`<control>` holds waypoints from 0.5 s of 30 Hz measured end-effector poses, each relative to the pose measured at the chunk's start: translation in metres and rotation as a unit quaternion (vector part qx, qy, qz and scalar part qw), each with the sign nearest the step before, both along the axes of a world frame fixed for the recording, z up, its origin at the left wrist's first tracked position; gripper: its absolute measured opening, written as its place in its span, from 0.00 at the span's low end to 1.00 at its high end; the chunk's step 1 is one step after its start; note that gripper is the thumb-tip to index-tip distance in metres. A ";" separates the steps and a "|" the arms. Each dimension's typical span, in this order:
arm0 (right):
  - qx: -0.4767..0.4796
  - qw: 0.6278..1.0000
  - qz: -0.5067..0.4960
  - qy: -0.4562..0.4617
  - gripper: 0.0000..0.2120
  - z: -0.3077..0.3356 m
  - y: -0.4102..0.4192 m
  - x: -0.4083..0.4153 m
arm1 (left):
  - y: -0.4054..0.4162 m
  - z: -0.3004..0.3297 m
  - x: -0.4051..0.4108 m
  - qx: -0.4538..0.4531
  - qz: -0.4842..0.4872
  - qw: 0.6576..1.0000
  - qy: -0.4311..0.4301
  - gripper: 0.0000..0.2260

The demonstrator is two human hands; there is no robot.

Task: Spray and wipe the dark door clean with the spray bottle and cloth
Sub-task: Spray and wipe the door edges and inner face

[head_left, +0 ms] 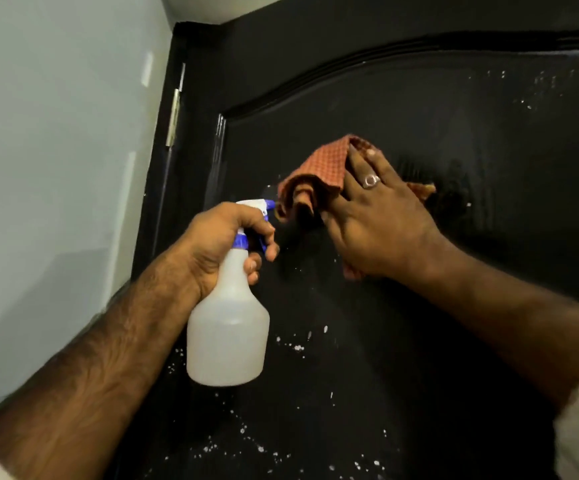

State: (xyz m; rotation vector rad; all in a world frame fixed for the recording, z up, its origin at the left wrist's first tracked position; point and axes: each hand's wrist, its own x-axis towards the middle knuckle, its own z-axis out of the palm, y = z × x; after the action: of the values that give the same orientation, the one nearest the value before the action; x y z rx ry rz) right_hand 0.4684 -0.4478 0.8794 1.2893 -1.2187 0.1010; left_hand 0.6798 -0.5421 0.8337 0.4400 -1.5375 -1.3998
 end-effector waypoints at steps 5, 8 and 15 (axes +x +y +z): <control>0.099 0.994 0.001 0.048 0.25 -0.091 0.040 -0.024 | -0.010 -0.019 0.018 0.012 -0.038 0.999 -0.004 0.07; 0.035 0.999 0.013 0.014 0.27 -0.063 0.051 -0.035 | -0.015 -0.007 0.033 0.005 -0.037 0.999 0.002 0.08; -0.082 0.994 -0.029 -0.064 0.36 0.075 -0.037 0.021 | -0.021 0.026 0.045 -0.021 0.020 0.999 0.014 0.07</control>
State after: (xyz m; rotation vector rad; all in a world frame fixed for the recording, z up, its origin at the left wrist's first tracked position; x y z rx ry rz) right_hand 0.4895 -0.4844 0.9545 1.1176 -1.3274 0.2403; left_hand 0.7245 -0.5627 0.8601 0.4206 -1.5246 -1.3352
